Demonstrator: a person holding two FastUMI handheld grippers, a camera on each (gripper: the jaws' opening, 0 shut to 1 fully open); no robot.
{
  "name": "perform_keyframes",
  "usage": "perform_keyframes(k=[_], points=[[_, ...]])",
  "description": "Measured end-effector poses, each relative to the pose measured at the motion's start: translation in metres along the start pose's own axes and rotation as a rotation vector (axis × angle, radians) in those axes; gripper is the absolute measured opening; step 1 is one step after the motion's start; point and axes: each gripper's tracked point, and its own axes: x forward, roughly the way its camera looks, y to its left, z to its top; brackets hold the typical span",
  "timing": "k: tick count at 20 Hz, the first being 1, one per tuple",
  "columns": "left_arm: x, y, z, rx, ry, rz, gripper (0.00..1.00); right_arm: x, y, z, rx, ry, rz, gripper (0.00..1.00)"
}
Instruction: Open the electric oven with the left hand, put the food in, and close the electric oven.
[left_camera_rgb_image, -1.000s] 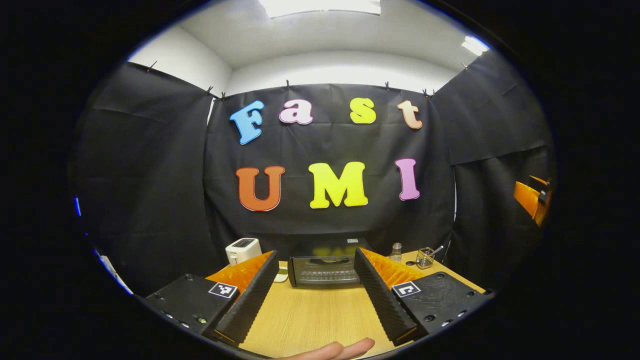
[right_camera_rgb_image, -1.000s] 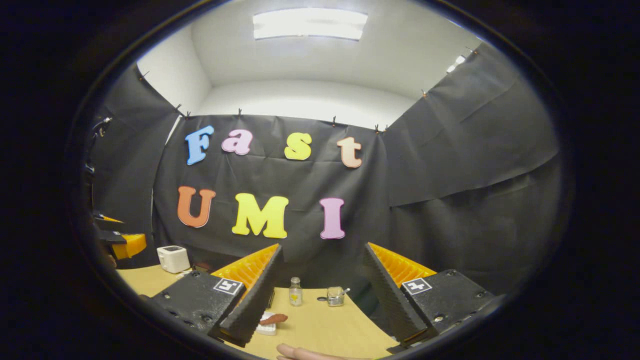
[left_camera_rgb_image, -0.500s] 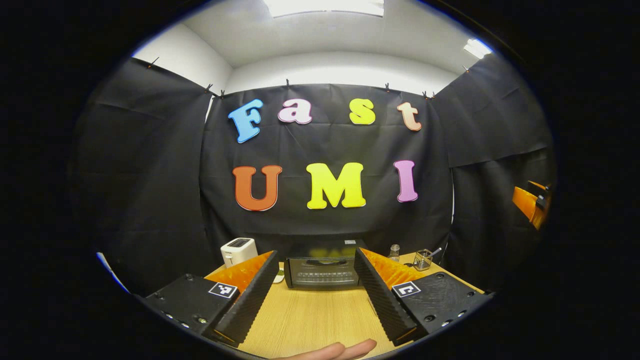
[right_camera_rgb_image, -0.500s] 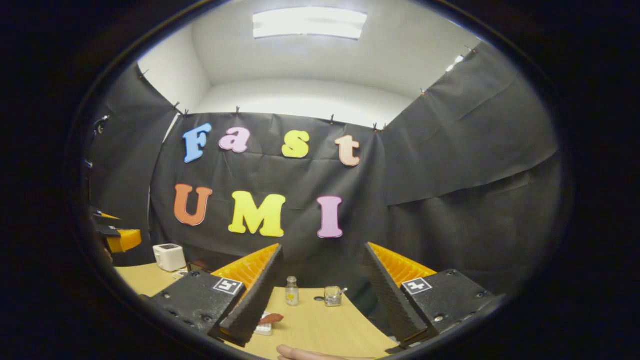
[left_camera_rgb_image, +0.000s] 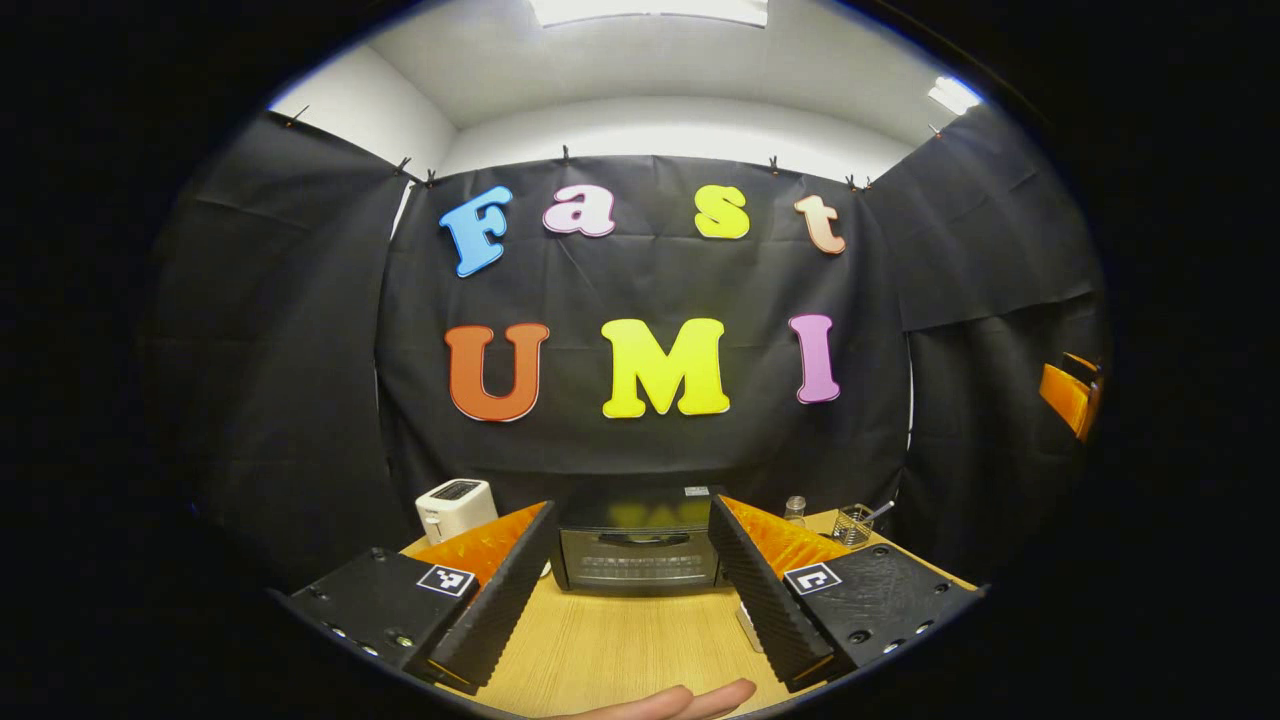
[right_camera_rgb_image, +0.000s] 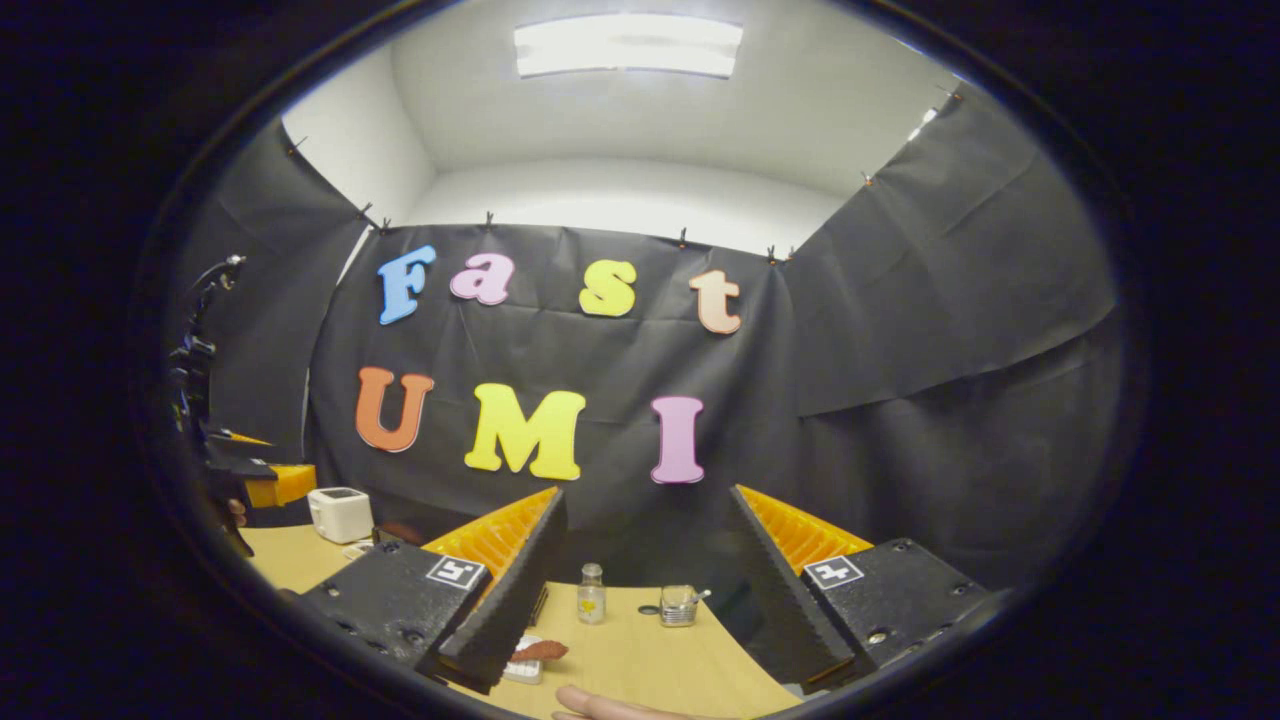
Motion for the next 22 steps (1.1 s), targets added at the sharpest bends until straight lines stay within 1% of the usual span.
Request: perform_keyframes(k=[1,2,4,5,6,7,8,9,11,12,13,15,16,17,18,19,20,21,22], points=[[0.014,0.0,-0.004,0.003,0.001,0.005,0.96,0.004,-0.001,-0.004,0.006,0.004,0.004,0.98],[0.03,0.0,-0.009,0.003,0.004,0.007,0.96,0.01,-0.003,-0.007,0.008,0.006,0.006,0.98],[0.065,-0.007,-0.028,-0.026,0.041,-0.013,0.96,0.02,-0.009,-0.012,0.0,-0.003,0.006,0.98],[0.083,-0.01,-0.038,-0.051,0.063,-0.02,0.96,0.026,-0.012,-0.013,-0.011,-0.011,0.003,1.0],[0.098,-0.013,-0.047,-0.066,0.078,-0.032,0.96,0.031,-0.016,-0.014,-0.024,-0.018,0.0,1.0],[0.114,-0.018,-0.056,-0.068,0.095,-0.05,0.97,0.035,-0.017,-0.016,-0.035,-0.023,0.003,1.0],[0.128,-0.02,-0.067,-0.067,0.11,-0.057,0.96,0.039,-0.018,-0.018,-0.041,-0.025,0.008,0.98],[0.144,-0.022,-0.076,-0.067,0.123,-0.061,0.96,0.043,-0.019,-0.023,-0.045,-0.022,0.012,0.98],[0.174,-0.02,-0.101,-0.071,0.172,-0.04,0.95,0.049,-0.023,-0.032,-0.045,-0.016,0.025,0.98],[0.189,-0.02,-0.112,-0.07,0.194,-0.032,0.96,0.053,-0.025,-0.033,-0.042,-0.016,0.031,1.0],[0.202,-0.022,-0.125,-0.068,0.226,-0.037,0.96,0.056,-0.028,-0.035,-0.041,-0.016,0.034,1.0],[0.222,-0.023,-0.149,-0.077,0.279,-0.034,0.96,0.062,-0.039,-0.041,-0.049,-0.011,0.024,1.0],[0.231,-0.023,-0.158,-0.084,0.292,-0.035,0.96,0.065,-0.044,-0.043,-0.057,-0.01,0.02,0.98],[0.24,-0.023,-0.163,-0.087,0.294,-0.038,0.96,0.067,-0.047,-0.046,-0.063,-0.009,0.015,1.0],[0.246,-0.023,-0.169,-0.087,0.299,-0.044,0.96,0.068,-0.051,-0.05,-0.066,-0.005,0.01,1.0],[0.249,-0.026,-0.176,-0.089,0.312,-0.056,0.96,0.069,-0.055,-0.055,-0.062,0.001,0.003,0.98],[0.253,-0.029,-0.182,-0.095,0.326,-0.072,0.96,0.069,-0.057,-0.057,-0.049,0.006,-0.001,1.0],[0.255,-0.032,-0.188,-0.094,0.343,-0.089,0.96,0.069,-0.059,-0.06,-0.034,0.011,-0.003,1.0],[0.257,-0.03,-0.194,-0.075,0.357,-0.087,0.96,0.069,-0.062,-0.062,-0.021,0.022,-0.011,1.0]])
